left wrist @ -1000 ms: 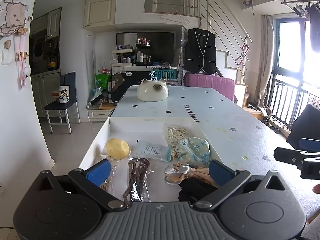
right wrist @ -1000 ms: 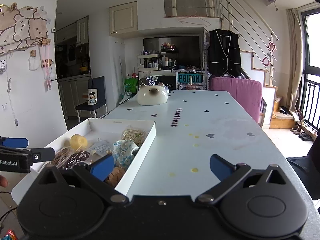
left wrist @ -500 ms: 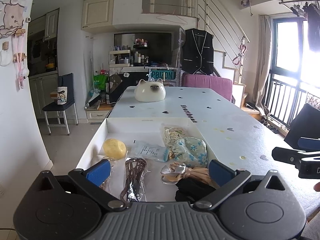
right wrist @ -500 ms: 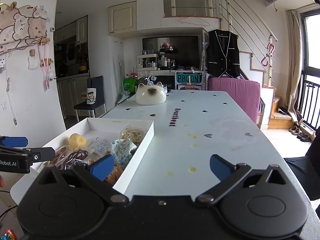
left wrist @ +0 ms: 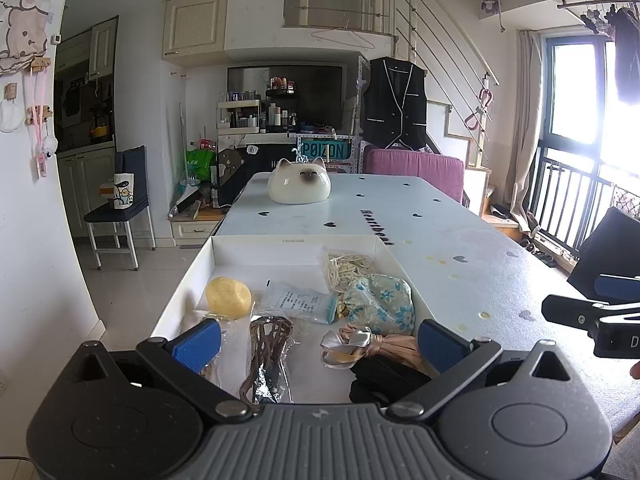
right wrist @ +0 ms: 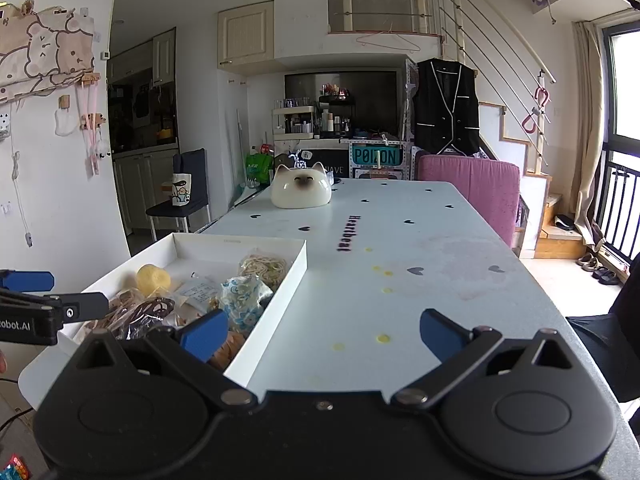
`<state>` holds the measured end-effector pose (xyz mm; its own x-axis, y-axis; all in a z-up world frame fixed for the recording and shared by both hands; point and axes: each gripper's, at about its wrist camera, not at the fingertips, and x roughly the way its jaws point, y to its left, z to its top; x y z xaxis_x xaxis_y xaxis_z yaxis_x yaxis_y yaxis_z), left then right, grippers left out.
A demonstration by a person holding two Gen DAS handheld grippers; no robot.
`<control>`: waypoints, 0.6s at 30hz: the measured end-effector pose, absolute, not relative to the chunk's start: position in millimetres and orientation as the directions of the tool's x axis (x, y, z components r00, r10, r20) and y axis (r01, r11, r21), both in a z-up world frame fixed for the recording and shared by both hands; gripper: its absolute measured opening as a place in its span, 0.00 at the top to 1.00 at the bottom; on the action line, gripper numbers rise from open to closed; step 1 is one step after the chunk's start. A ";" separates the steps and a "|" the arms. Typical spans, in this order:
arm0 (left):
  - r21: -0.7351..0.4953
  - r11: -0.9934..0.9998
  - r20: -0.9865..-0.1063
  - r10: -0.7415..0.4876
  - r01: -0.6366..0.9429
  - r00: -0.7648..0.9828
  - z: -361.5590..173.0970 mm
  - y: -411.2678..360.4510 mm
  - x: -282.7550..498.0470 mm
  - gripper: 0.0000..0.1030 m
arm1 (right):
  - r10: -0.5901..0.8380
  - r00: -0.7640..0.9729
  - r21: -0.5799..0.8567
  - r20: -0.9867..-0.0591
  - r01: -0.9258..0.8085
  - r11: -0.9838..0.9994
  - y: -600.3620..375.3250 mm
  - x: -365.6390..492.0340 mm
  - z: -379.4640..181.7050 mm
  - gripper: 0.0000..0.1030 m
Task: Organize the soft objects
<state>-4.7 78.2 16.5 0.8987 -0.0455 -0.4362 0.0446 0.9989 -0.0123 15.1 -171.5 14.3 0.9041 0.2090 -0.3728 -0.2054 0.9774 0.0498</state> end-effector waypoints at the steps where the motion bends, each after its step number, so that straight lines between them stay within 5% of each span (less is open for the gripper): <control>1: -0.012 0.999 -0.436 -0.045 0.045 0.899 16.4 78.1 -4.7 0.00 | 0.209 0.904 0.049 -0.372 -0.206 0.977 -171.3 15.2 14.5 0.00; 18: -0.014 0.999 -0.436 -0.047 0.046 0.899 16.1 77.6 -4.6 0.00 | 0.207 0.907 0.052 -0.367 -0.202 0.978 -174.9 13.8 11.7 0.00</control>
<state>-4.6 77.6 16.1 0.8986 -0.0472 -0.4362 0.0457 0.9989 -0.0138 13.8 -174.9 11.7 0.9069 0.2070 -0.3669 -0.2021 0.9780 0.0522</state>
